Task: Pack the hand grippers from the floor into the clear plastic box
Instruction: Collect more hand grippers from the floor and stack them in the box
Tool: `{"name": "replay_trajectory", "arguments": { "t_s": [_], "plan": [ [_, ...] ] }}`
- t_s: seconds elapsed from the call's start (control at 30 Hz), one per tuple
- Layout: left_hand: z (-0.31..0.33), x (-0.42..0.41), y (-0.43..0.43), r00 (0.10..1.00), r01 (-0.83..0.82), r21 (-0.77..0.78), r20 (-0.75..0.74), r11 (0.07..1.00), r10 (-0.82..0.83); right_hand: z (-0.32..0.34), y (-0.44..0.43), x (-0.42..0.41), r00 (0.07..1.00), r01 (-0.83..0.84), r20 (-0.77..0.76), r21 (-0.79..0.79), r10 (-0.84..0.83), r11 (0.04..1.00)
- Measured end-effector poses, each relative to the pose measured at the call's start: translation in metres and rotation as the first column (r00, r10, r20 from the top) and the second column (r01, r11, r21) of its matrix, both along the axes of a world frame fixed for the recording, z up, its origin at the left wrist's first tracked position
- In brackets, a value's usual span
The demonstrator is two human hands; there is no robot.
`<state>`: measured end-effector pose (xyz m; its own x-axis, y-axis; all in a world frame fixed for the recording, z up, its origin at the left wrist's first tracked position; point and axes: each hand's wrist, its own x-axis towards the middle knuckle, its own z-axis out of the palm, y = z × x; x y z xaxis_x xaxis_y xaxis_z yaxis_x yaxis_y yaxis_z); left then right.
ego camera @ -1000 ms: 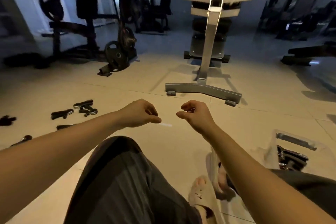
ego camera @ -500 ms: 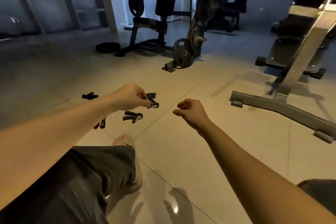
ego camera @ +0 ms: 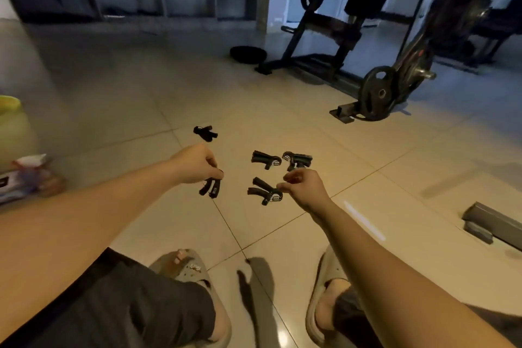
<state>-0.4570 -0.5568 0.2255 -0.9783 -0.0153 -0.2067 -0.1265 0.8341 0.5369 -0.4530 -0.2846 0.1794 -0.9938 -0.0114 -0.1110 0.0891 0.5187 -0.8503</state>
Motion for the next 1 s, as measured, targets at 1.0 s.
{"name": "replay_trajectory", "arguments": {
  "t_s": [1.0],
  "plan": [
    [-0.362,-0.237,-0.051,0.920,-0.365,-0.247,0.053,0.897,0.389,-0.307,-0.061,-0.272,0.986,-0.144,0.160,0.648,0.052,0.748]
  ]
}}
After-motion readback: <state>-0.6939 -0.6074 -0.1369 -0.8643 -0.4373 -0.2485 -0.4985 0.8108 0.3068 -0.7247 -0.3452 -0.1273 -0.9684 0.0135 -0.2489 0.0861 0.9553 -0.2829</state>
